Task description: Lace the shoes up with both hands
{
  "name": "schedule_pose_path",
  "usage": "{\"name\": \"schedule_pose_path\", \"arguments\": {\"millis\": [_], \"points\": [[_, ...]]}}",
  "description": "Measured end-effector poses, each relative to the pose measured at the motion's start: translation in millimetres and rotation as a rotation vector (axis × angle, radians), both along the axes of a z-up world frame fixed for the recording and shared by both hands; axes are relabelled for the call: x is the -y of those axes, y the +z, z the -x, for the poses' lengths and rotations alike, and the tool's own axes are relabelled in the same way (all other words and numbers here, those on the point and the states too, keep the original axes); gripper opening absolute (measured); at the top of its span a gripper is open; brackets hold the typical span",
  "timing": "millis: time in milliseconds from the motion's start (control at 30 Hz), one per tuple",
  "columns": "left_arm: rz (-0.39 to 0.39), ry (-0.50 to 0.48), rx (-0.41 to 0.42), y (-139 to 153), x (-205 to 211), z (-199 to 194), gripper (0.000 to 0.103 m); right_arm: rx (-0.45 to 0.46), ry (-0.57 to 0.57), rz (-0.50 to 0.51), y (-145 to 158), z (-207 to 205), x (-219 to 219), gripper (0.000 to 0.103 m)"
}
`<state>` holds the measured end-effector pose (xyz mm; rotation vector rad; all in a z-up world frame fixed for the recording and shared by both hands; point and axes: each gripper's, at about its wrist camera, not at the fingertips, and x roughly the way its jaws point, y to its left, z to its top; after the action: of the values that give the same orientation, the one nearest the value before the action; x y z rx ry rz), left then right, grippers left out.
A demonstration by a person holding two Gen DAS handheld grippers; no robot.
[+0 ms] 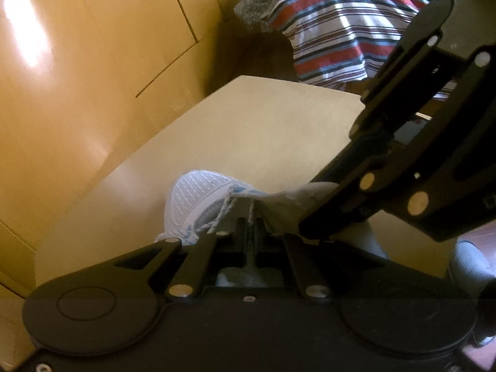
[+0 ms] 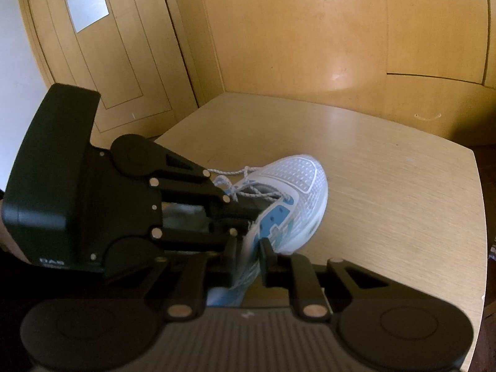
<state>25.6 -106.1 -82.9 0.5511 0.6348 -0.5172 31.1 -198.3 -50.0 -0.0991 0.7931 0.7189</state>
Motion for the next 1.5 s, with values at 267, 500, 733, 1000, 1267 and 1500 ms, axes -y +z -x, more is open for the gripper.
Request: {"name": "schedule_pose_path", "arguments": {"millis": [267, 500, 733, 1000, 1267, 1500], "points": [[-0.002, 0.003, -0.015, -0.1, -1.7, -0.8, 0.001, -0.009, -0.006, -0.011, -0.2, -2.0, 1.9, 0.015], [-0.003, -0.007, -0.021, 1.1, -1.1, -0.3, 0.001, -0.015, -0.01, -0.015, -0.9, -3.9, 3.1, 0.015], [-0.008, -0.005, -0.034, 0.5, -1.1, -1.7, 0.001, -0.019, -0.01, -0.016, -1.3, -5.3, 4.6, 0.015], [0.002, -0.006, -0.021, -0.3, -1.7, -0.4, 0.001, -0.02, -0.009, -0.015, -2.0, -6.2, 6.1, 0.015], [0.004, -0.003, -0.016, -1.9, 1.6, -0.3, 0.001, -0.021, -0.007, -0.012, -2.5, -5.3, 5.3, 0.015], [0.003, 0.014, 0.002, -4.0, 4.1, -1.9, 0.001, -0.019, -0.005, -0.008, -2.6, -4.0, 4.6, 0.015]]}}
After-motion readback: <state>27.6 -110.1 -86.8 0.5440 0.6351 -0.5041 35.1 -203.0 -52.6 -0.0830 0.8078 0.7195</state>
